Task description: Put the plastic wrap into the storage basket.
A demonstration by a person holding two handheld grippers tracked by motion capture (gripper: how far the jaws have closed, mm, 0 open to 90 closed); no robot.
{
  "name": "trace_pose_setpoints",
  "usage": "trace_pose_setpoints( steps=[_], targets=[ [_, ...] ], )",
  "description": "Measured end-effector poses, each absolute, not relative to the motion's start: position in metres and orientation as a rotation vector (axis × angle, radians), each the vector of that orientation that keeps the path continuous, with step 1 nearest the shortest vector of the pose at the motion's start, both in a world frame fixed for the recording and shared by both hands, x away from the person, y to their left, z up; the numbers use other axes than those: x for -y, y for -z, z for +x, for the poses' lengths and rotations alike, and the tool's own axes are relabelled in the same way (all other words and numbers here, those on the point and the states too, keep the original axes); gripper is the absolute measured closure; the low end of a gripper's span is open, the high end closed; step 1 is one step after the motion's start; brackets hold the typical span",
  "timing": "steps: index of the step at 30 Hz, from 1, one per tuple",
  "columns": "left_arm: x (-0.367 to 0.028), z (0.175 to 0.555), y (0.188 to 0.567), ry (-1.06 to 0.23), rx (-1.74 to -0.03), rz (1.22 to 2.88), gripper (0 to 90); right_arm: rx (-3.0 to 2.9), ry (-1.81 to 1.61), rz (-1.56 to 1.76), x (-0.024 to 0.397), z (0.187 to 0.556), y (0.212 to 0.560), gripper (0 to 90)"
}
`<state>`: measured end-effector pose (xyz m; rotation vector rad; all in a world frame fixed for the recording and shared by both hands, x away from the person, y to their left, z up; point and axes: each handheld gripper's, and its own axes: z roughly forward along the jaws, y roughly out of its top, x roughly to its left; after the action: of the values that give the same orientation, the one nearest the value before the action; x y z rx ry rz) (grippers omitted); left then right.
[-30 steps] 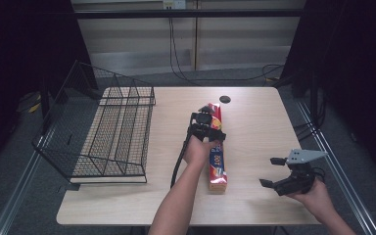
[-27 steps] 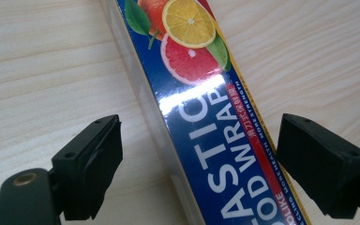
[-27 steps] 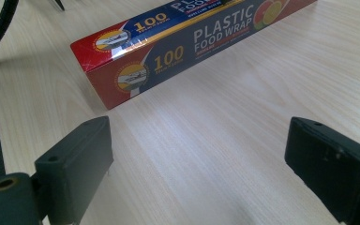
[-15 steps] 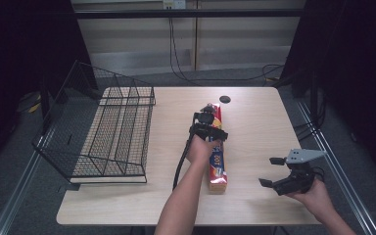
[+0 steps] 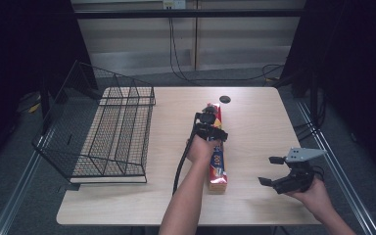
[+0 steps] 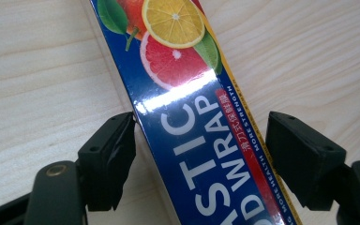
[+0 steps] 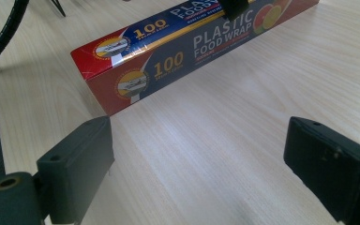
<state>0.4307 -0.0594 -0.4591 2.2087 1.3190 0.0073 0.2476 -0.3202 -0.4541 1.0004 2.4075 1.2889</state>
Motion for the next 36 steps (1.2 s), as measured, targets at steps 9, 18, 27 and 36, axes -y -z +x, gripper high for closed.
trace_pose_setpoints(
  steps=[9, 18, 27, 36],
  targets=[
    [0.060, 0.433, 0.461, 0.036, -1.342, 2.204, 25.3, -2.407, -1.301, 1.009, 0.321, 0.248, 0.454, 8.9],
    [0.058, 0.436, 0.457, 0.087, -1.439, 2.205, 31.7, -2.401, -1.301, 1.013, 0.321, 0.248, 0.454, 9.1],
    [0.046, 0.437, 0.447, 0.069, -1.482, 2.290, 41.9, -2.416, -1.294, 1.002, 0.319, 0.248, 0.454, 9.2],
    [0.038, 0.438, 0.440, 0.018, -1.449, 2.422, 45.7, -2.416, -1.282, 0.985, 0.317, 0.247, 0.453, 9.1]
  ],
)
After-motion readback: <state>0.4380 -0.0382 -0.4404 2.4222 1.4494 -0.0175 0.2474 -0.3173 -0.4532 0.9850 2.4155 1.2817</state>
